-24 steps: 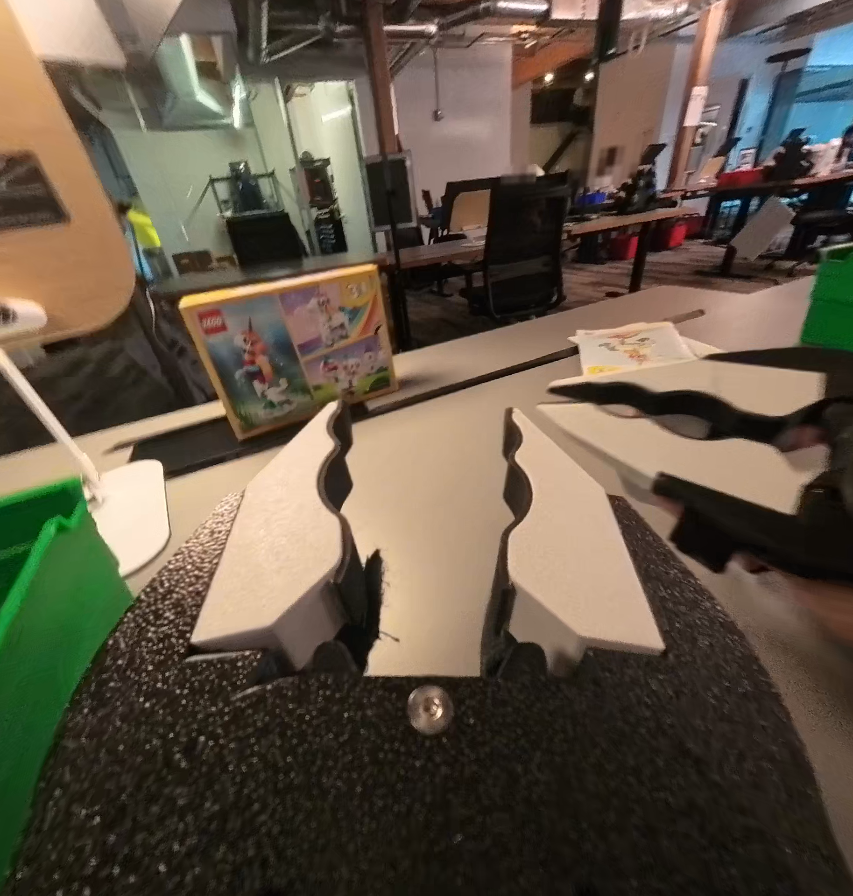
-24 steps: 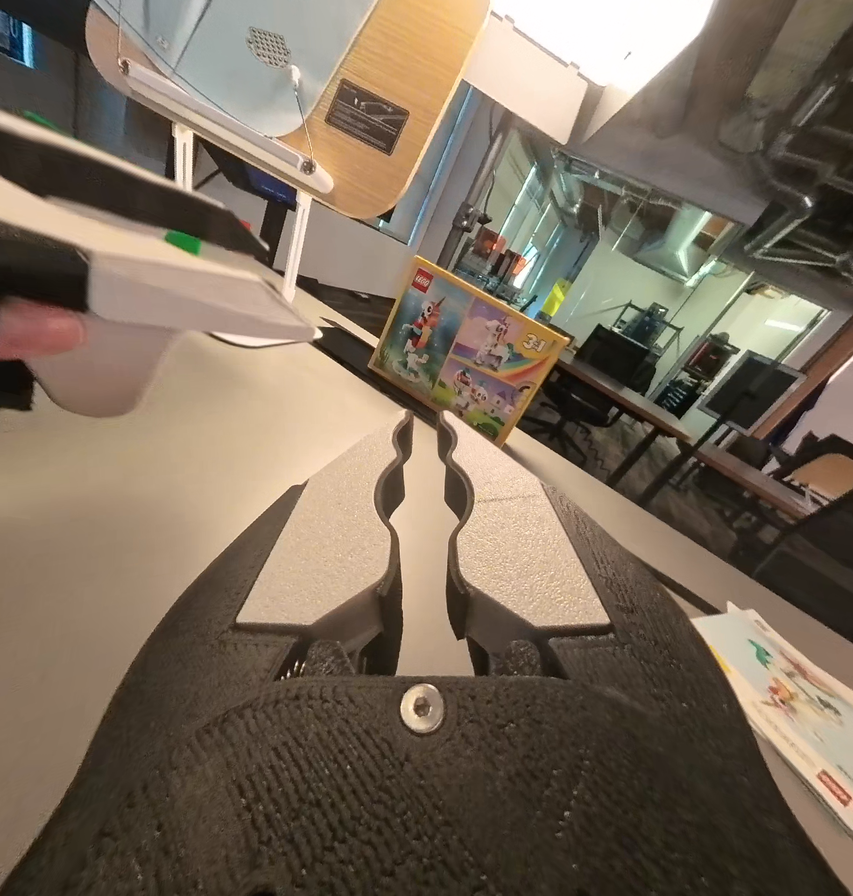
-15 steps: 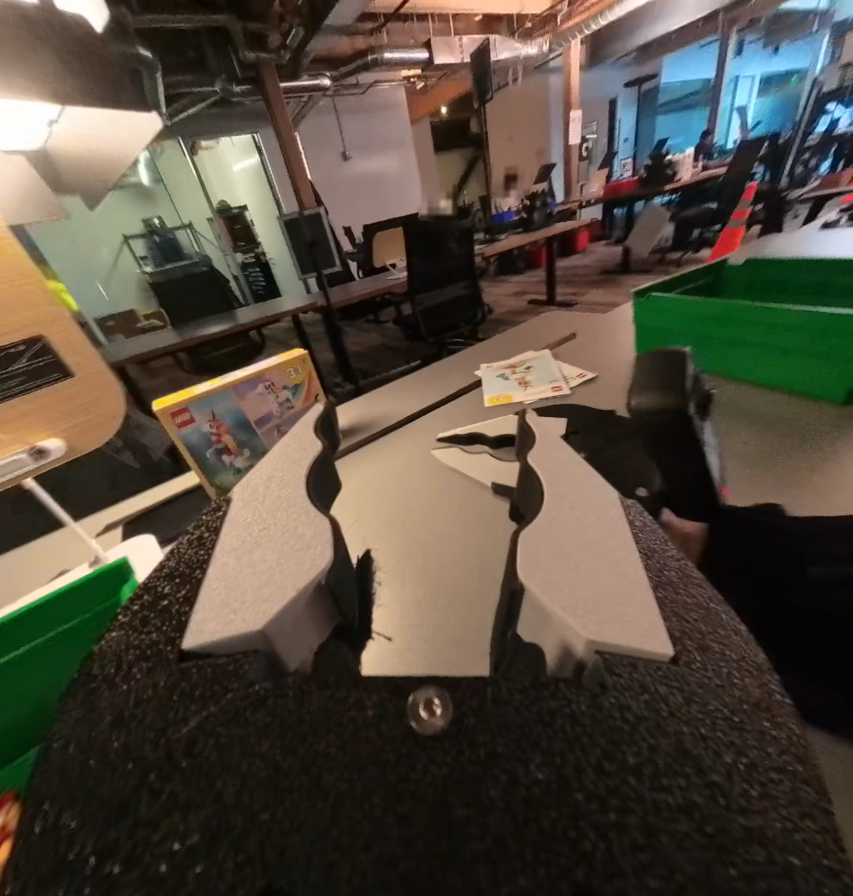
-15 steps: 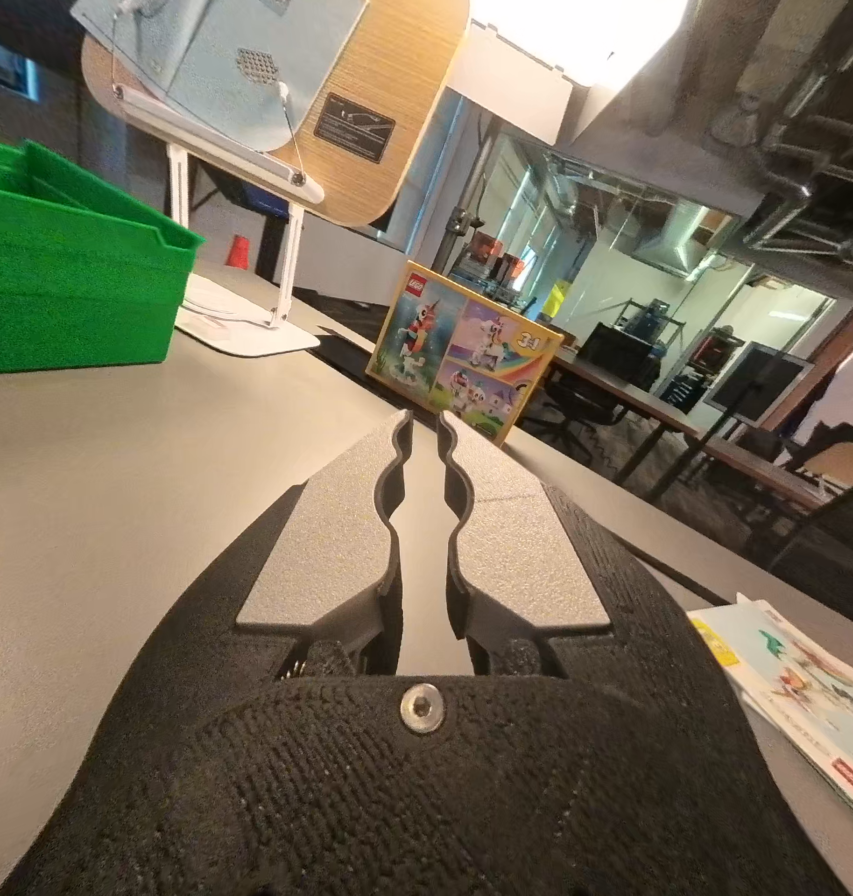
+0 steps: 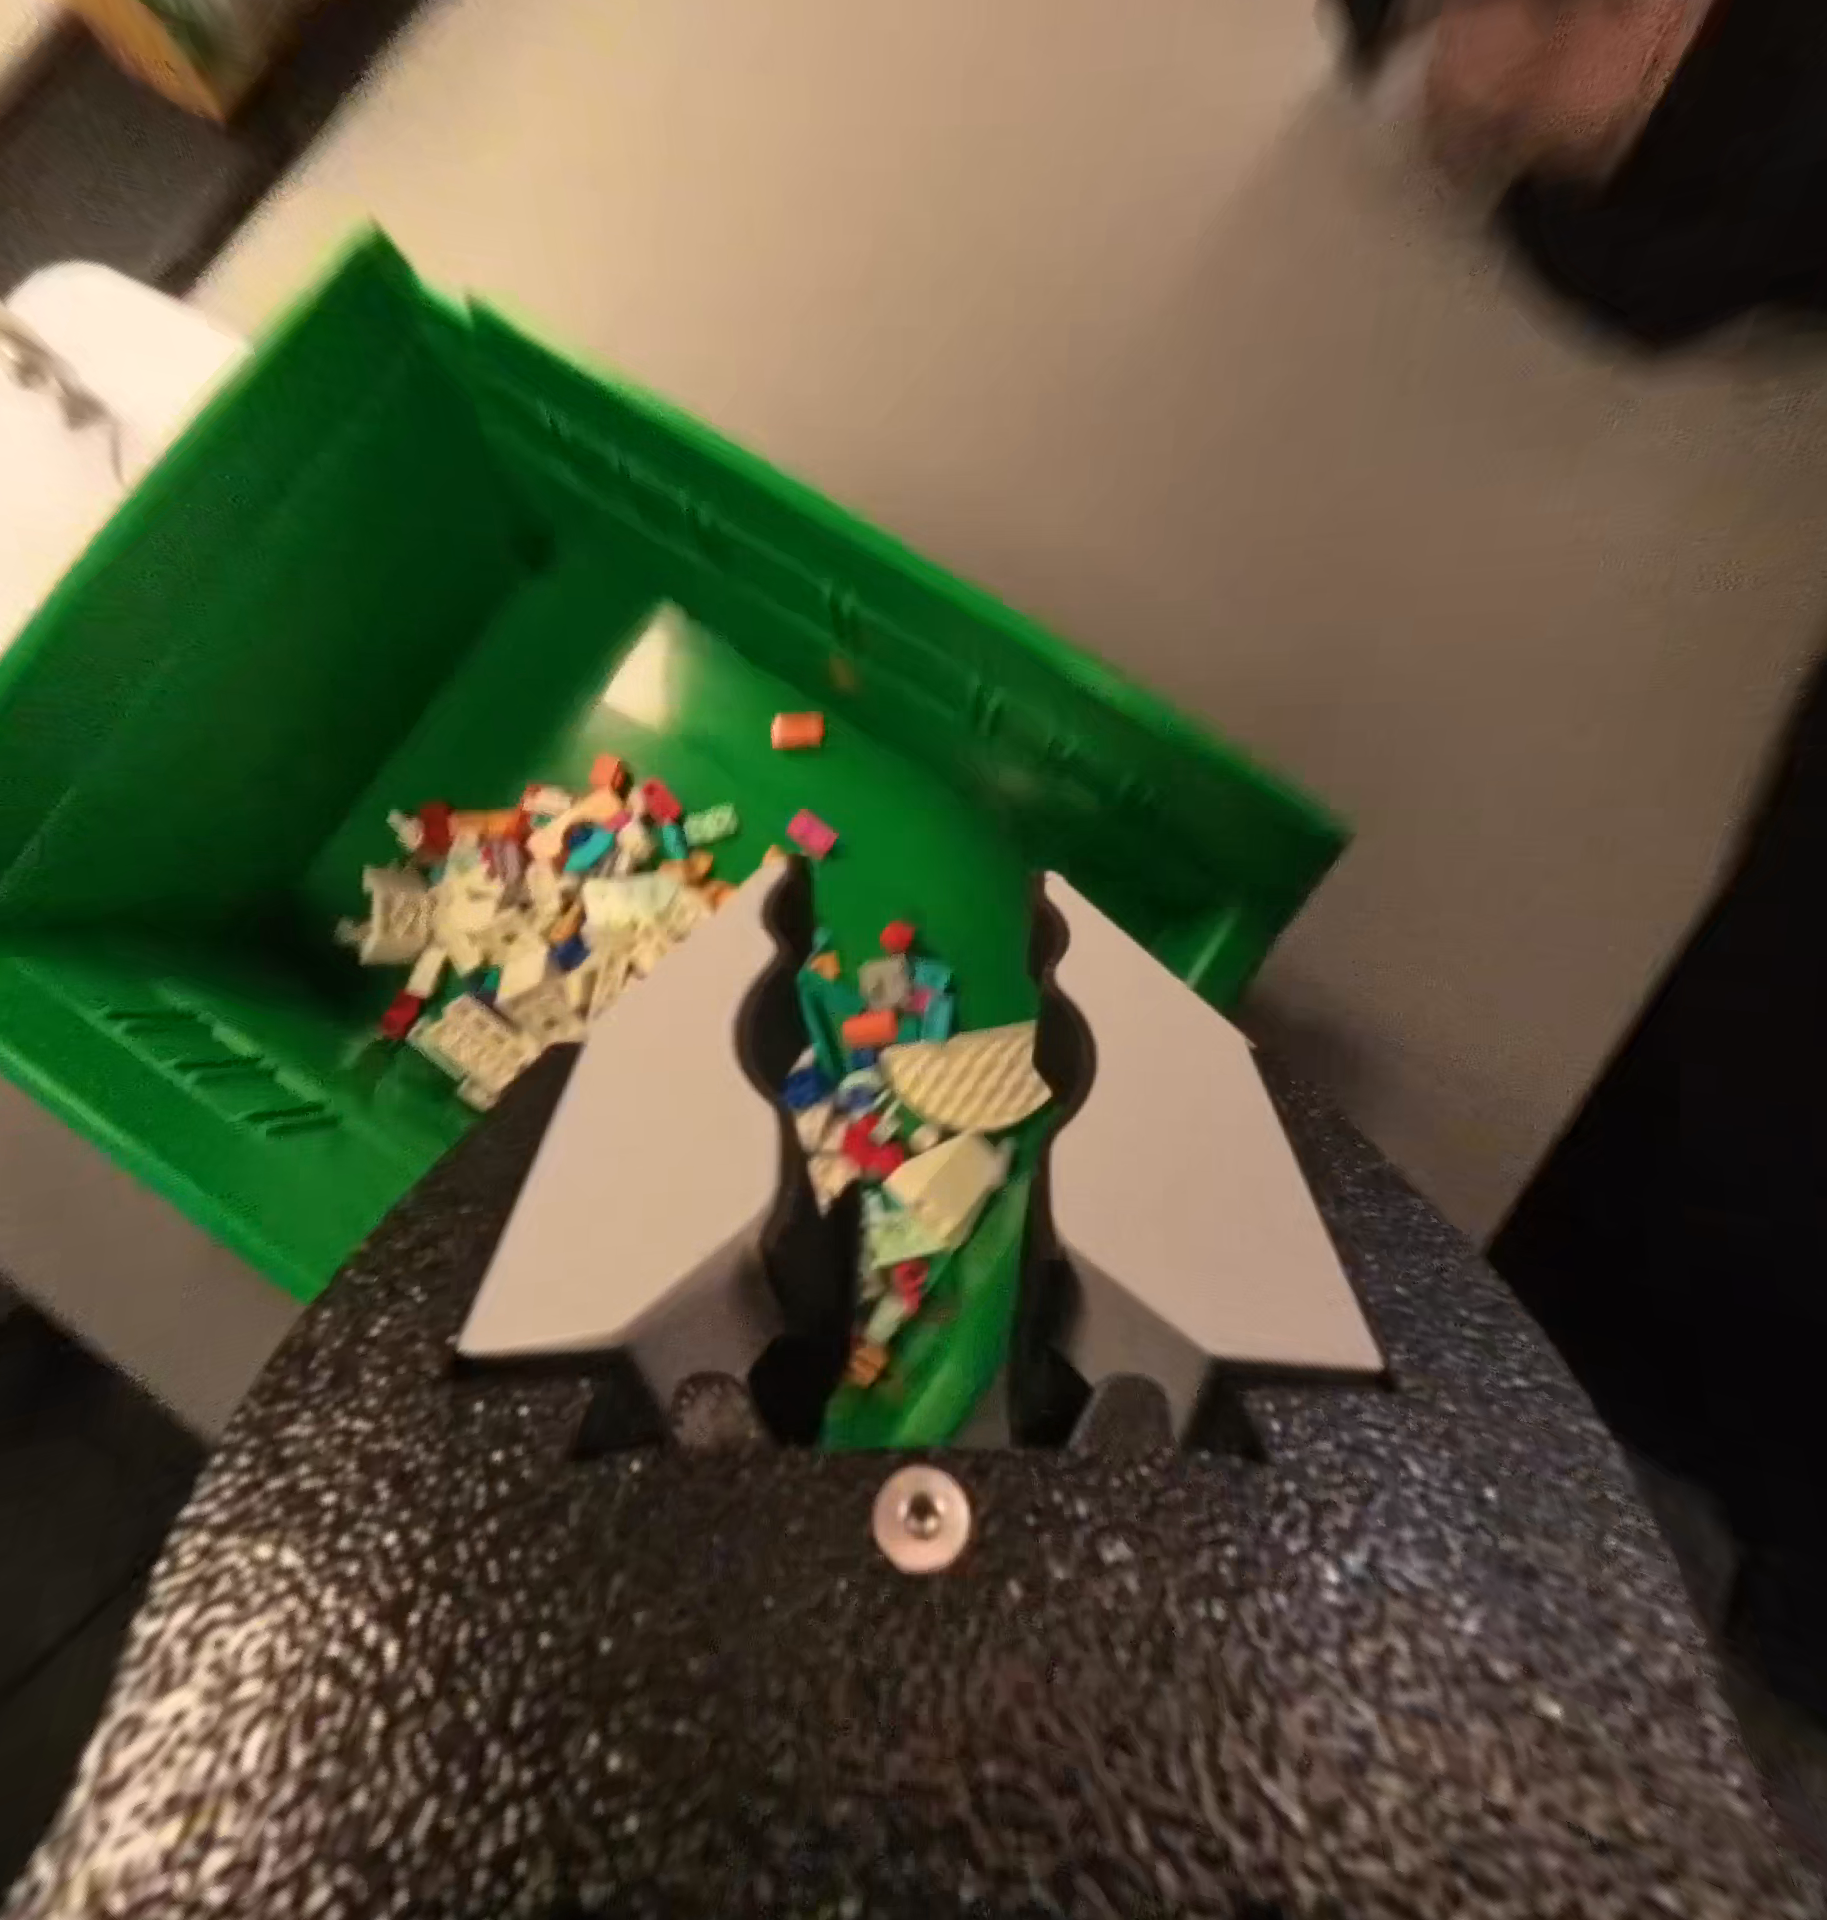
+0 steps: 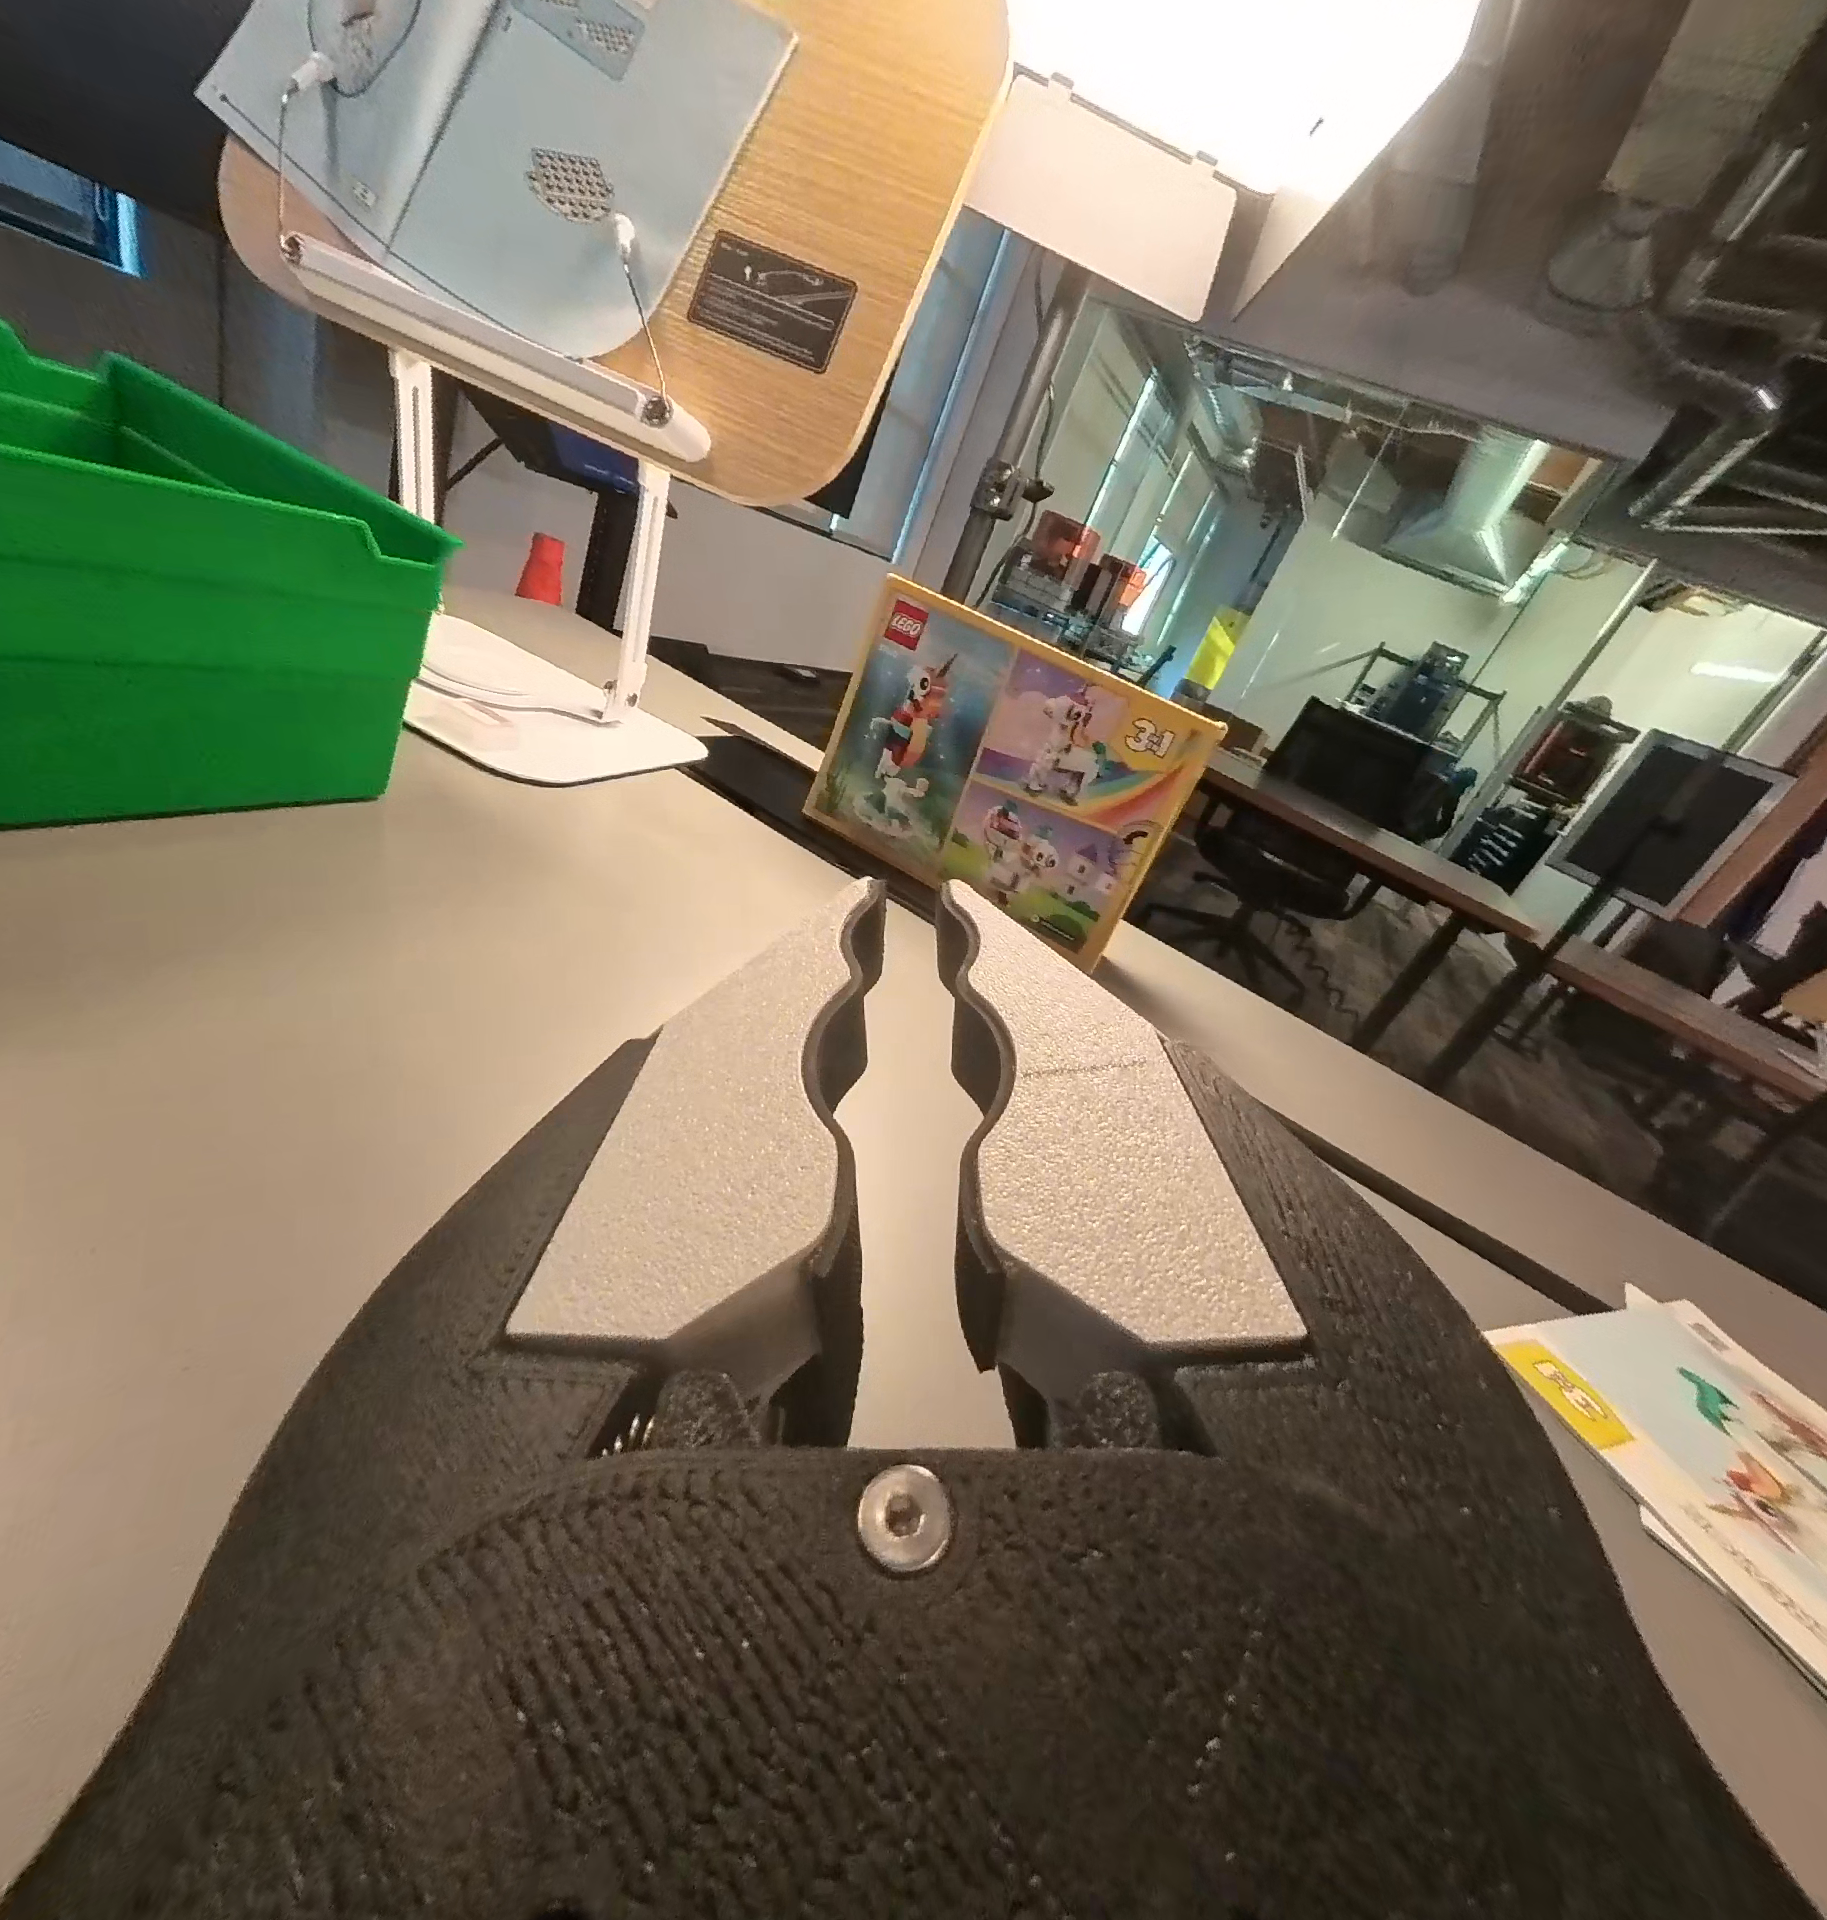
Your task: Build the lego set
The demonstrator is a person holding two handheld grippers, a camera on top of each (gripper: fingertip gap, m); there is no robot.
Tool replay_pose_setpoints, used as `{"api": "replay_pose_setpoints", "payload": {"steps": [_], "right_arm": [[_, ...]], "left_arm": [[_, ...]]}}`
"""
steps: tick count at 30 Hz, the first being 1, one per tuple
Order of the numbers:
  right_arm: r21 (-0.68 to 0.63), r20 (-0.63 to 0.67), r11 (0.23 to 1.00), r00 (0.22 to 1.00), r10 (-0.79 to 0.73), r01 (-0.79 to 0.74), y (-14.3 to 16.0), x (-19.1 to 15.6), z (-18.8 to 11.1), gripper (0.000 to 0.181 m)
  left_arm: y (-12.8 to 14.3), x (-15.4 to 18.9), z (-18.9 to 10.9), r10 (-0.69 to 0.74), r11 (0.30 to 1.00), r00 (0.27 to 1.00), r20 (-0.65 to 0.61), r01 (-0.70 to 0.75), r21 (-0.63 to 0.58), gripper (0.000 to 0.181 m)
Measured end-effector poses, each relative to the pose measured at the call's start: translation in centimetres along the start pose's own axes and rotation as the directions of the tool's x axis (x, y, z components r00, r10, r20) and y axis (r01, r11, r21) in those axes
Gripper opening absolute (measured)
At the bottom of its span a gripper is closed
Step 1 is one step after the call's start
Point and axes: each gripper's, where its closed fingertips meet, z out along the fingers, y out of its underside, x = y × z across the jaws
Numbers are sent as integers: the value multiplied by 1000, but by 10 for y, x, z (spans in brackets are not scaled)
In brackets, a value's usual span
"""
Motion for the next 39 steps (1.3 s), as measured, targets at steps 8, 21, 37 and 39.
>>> {"api": "replay_pose_setpoints", "payload": {"steps": [8,21,37,39], "right_arm": [[-4,9,1000,1000,-16,16,1,-2,1,8],[-5,21,1000,1000,-12,13,1,-3,2,7],[-4,33,1000,999,-15,16,1,-6,3,8],[-3,35,1000,999,-17,17,1,-6,3,8]], "left_arm": [[85,15,50,-216,826,969,-118,117,-551,24],[97,3,74,-37,795,995,-88,-24,-606,0],[76,9,73,116,882,989,-95,-146,-448,57],[74,9,75,120,897,985,-126,-162,-411,70]]}}
